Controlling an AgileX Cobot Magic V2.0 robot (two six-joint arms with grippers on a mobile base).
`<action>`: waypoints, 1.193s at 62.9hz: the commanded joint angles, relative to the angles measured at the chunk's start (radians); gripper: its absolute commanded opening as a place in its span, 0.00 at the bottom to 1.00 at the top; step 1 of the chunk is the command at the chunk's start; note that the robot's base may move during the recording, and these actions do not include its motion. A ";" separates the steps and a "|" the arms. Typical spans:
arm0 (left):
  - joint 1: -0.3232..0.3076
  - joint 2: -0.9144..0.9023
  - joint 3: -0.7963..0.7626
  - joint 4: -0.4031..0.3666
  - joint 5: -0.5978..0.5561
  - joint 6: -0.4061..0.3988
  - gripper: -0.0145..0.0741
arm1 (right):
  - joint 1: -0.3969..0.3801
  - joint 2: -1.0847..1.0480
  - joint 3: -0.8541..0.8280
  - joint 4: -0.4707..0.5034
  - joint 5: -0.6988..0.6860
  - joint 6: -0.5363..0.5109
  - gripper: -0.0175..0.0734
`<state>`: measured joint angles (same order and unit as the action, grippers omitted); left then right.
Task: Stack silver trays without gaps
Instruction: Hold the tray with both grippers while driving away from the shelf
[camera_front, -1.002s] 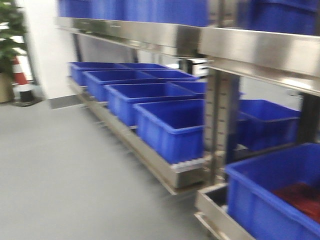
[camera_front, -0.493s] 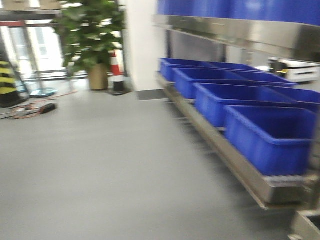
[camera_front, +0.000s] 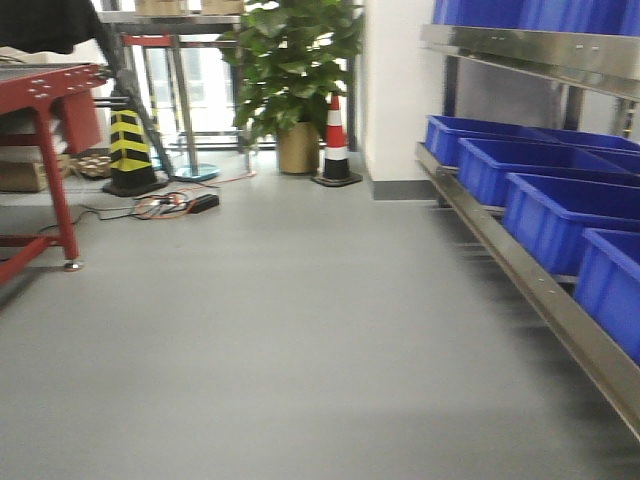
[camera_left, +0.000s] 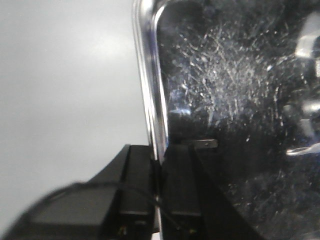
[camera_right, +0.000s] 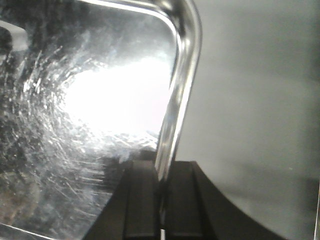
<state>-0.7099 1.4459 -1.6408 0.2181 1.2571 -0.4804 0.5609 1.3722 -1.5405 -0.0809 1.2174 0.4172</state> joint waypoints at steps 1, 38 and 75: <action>0.000 -0.036 -0.061 0.041 0.037 0.014 0.11 | -0.001 -0.038 -0.029 -0.024 -0.046 -0.023 0.26; 0.000 -0.036 -0.091 0.032 0.019 0.014 0.11 | -0.001 -0.038 -0.029 -0.024 -0.046 -0.023 0.26; 0.000 -0.034 -0.091 0.031 0.019 0.014 0.11 | -0.001 -0.038 -0.029 -0.024 -0.046 -0.023 0.26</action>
<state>-0.7099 1.4459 -1.6931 0.2289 1.2611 -0.4750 0.5609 1.3714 -1.5405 -0.0824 1.2031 0.4253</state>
